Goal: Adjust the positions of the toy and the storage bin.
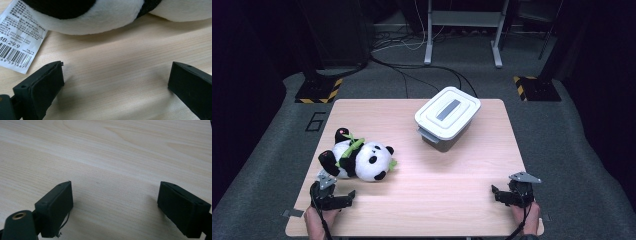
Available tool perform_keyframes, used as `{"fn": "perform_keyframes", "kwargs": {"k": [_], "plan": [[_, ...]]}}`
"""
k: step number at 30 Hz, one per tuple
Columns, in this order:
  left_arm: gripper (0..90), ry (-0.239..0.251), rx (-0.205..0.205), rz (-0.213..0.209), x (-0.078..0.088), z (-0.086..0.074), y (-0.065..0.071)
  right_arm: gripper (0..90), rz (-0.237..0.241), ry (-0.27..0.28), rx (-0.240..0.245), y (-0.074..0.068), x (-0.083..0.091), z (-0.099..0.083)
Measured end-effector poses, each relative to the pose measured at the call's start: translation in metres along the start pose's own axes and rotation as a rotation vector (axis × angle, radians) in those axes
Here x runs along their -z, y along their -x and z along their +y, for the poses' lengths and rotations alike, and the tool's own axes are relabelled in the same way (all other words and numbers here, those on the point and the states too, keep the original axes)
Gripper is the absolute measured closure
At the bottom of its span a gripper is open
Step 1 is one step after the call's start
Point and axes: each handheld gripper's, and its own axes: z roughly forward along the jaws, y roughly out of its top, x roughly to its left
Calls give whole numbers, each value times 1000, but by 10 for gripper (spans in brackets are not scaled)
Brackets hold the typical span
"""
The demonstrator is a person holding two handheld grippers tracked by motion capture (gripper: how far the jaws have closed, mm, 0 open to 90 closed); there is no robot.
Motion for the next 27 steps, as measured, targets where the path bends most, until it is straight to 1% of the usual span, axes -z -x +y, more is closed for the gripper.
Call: {"fn": "perform_keyframes", "kwargs": {"k": [3,5,7,8,9,10,11,12,15,16,18,21,23,25,26,27], "plan": [[0,1,-3,-9,-2,1,0,114,0,-3,6,0,0,0],[0,1,-13,-16,-2,2,-1,95,0,-5,2,-1,0,0],[0,1,-18,-21,-2,2,-1,64,11,-27,11,-3,-1,2],[0,1,-17,-21,-2,2,-1,51,10,-34,-9,-4,-1,3],[0,0,-17,-20,-2,2,-1,41,24,-36,-43,-4,-1,4],[0,2,-10,-21,-2,2,-1,43,49,-29,-85,-4,1,5],[0,3,-11,-21,-2,2,-1,41,51,-29,-102,-5,2,6],[0,3,-11,-21,-2,2,-1,40,51,-28,-111,-6,3,8],[0,3,-11,-21,-2,2,-1,42,52,-19,-117,-10,8,17],[0,2,-12,-23,-2,2,-1,46,65,-6,-117,-13,11,24],[0,2,-14,-26,-2,2,0,49,75,-4,-107,-19,13,32],[0,4,-15,-29,-2,2,-1,55,91,6,-72,-29,17,48],[0,4,-15,-29,-2,2,-1,57,104,14,-59,-35,19,60],[0,4,-15,-29,-2,2,-1,61,120,30,-36,-44,20,74],[0,4,-15,-29,-2,2,-1,61,120,30,-36,-44,20,74],[0,4,-15,-29,-2,2,-1,62,125,33,-17,-51,20,85]]}}
